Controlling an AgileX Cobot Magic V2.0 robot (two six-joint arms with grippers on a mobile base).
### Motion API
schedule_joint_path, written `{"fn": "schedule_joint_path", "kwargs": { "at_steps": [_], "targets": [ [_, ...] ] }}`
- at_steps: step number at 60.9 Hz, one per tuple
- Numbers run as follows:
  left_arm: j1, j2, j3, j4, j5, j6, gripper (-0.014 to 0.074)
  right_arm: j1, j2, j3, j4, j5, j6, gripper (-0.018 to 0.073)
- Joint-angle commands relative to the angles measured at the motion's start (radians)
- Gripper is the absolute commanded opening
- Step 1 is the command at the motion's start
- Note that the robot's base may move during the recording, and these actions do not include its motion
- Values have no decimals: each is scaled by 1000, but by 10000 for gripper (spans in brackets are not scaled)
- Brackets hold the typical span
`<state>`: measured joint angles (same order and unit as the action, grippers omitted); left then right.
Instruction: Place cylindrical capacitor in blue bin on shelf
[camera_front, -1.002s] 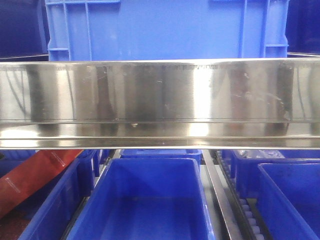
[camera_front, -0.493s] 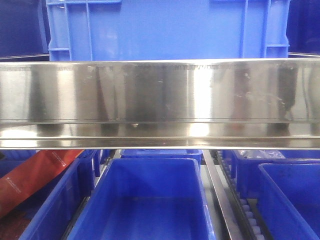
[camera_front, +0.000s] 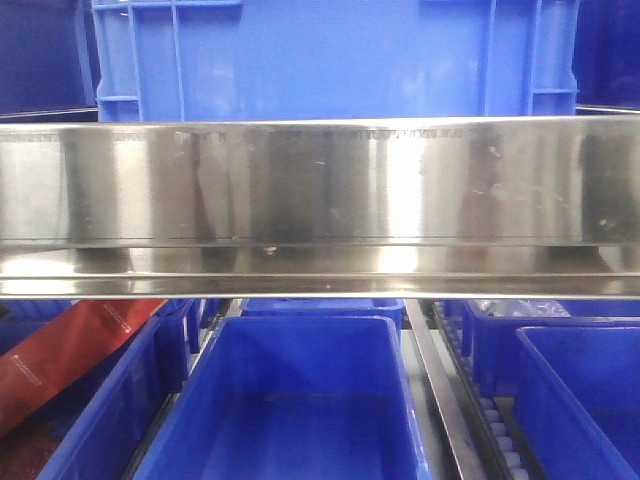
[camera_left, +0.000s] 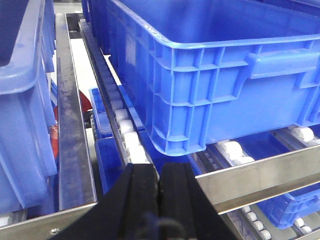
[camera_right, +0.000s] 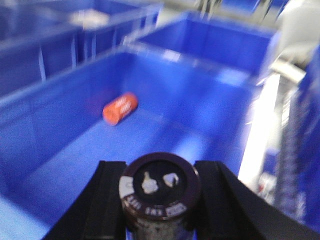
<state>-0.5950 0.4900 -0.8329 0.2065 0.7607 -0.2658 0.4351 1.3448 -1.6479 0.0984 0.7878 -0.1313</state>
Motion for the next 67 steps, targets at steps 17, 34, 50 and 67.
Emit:
{"fn": "schedule_joint_path", "kwargs": {
  "at_steps": [17,34,50,67],
  "targets": [
    [3,-7,2,-3,-18,-9,-111,5,335,-170,6,77,-9,-143],
    [3,-7,2,-23,-18,-9,-111,5,394,-178,9,91,-9,429],
    [3,-7,2,-23,-18,-9,-111,5,380,-178,9,84,-9,569],
    [3,-7,2,-18,-18,-9,-111,3,258,-178,9,65,-9,342]
  ]
}}
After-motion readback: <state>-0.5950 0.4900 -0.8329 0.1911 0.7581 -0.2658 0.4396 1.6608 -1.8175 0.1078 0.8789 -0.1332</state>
